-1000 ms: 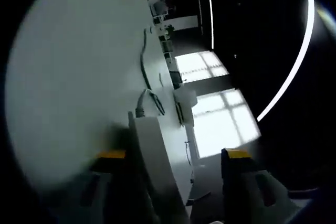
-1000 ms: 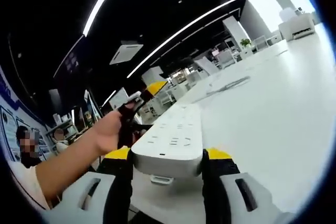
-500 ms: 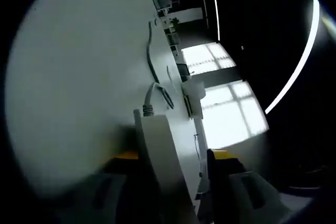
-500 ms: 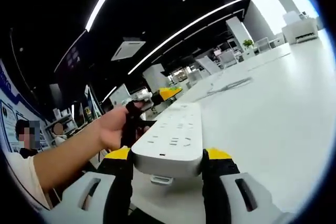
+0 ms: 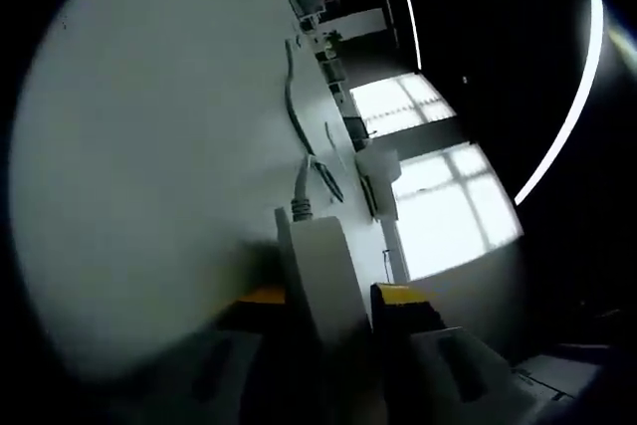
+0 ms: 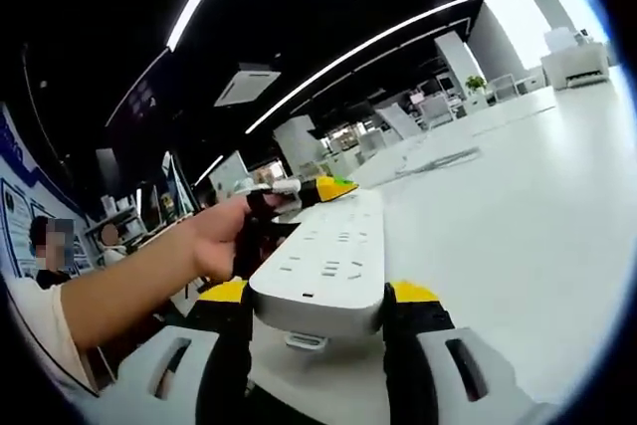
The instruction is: Pick up the power strip scattered on the table, fix it on the side mounting bracket of the table, and press the switch
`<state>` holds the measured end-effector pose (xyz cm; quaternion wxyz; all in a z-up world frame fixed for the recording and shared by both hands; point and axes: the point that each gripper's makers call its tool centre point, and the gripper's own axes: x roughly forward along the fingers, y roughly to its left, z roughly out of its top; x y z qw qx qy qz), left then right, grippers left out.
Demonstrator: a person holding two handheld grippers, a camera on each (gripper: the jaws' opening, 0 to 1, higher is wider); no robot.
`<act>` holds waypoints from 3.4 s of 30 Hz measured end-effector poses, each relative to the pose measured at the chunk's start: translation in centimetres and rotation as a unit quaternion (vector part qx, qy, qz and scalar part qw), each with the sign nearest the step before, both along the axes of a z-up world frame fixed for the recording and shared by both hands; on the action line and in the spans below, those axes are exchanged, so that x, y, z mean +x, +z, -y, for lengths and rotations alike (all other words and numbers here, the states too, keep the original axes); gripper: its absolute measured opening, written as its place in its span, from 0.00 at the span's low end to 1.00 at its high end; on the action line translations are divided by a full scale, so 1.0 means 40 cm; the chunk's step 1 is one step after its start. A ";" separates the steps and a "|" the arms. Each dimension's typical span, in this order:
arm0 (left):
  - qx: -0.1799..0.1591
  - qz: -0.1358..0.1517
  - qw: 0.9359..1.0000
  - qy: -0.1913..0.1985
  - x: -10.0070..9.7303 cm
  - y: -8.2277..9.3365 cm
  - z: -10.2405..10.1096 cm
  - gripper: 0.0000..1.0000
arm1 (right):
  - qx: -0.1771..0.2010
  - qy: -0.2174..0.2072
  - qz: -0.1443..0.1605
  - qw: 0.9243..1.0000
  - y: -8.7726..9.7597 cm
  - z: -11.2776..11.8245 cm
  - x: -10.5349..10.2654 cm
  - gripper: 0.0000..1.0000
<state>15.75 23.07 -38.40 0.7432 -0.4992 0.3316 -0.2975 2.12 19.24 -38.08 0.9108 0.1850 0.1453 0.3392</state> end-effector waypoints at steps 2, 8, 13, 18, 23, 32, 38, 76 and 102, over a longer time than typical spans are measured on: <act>0.001 -0.002 1.000 0.001 0.009 -0.003 -0.007 0.34 | -0.006 0.001 0.002 1.000 0.000 -0.001 0.000 0.48; 0.009 -0.015 1.000 -0.005 0.019 -0.012 -0.015 0.32 | -0.019 0.003 0.005 1.000 -0.007 -0.002 -0.003 0.48; -0.001 -0.025 1.000 -0.010 0.030 -0.018 -0.021 0.30 | -0.042 0.008 0.013 0.999 -0.015 -0.005 -0.006 0.48; -0.043 -0.045 0.998 -0.010 0.033 -0.014 -0.028 0.28 | -0.069 0.015 0.031 0.997 -0.021 -0.013 -0.011 0.48; -0.050 -0.045 0.998 -0.012 0.028 -0.006 -0.022 0.27 | -0.074 0.015 0.039 0.996 -0.021 -0.011 -0.009 0.48; -0.056 -0.044 0.997 -0.018 0.059 -0.005 -0.045 0.27 | -0.066 0.009 0.051 0.996 -0.005 0.003 -0.005 0.49; -0.057 -0.046 0.997 -0.020 0.051 -0.005 -0.039 0.27 | -0.064 0.005 0.056 0.996 0.004 0.008 -0.008 0.49; -0.096 -0.037 0.992 -0.071 0.119 0.056 -0.203 0.27 | -0.075 0.120 0.139 0.980 0.101 0.006 -0.020 0.51; -0.113 -0.030 0.986 -0.121 0.138 0.091 -0.298 0.27 | -0.084 0.183 0.123 0.972 0.091 0.025 0.011 0.48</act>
